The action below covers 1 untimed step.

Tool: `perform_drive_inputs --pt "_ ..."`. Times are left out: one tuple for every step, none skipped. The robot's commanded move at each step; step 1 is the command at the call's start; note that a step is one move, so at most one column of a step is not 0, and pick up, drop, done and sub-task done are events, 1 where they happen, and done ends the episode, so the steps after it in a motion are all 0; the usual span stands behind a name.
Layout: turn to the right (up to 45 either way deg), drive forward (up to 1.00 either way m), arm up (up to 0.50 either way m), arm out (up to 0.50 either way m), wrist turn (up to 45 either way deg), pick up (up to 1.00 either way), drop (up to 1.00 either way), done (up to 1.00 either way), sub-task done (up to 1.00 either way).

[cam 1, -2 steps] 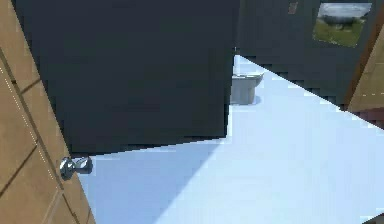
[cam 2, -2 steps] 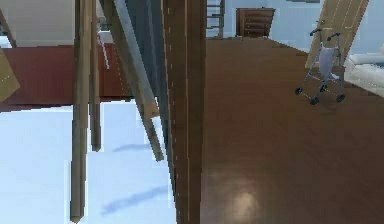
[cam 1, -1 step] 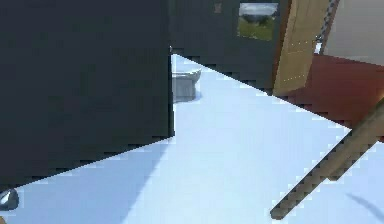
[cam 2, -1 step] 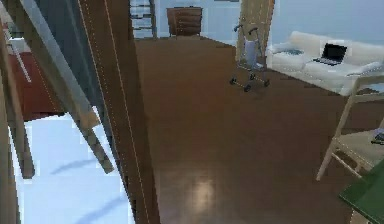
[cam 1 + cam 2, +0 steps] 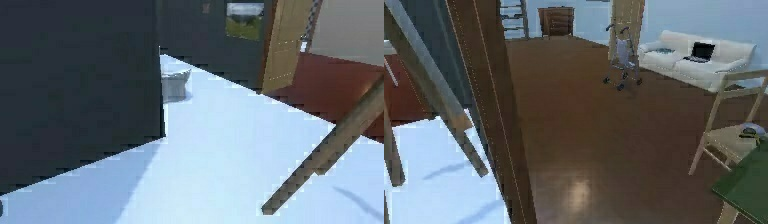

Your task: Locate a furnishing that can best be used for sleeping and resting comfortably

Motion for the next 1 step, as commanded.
perform_drive_inputs --pt "0.0 1.0 0.0 0.0 0.0 0.0 0.0 0.0 0.0"
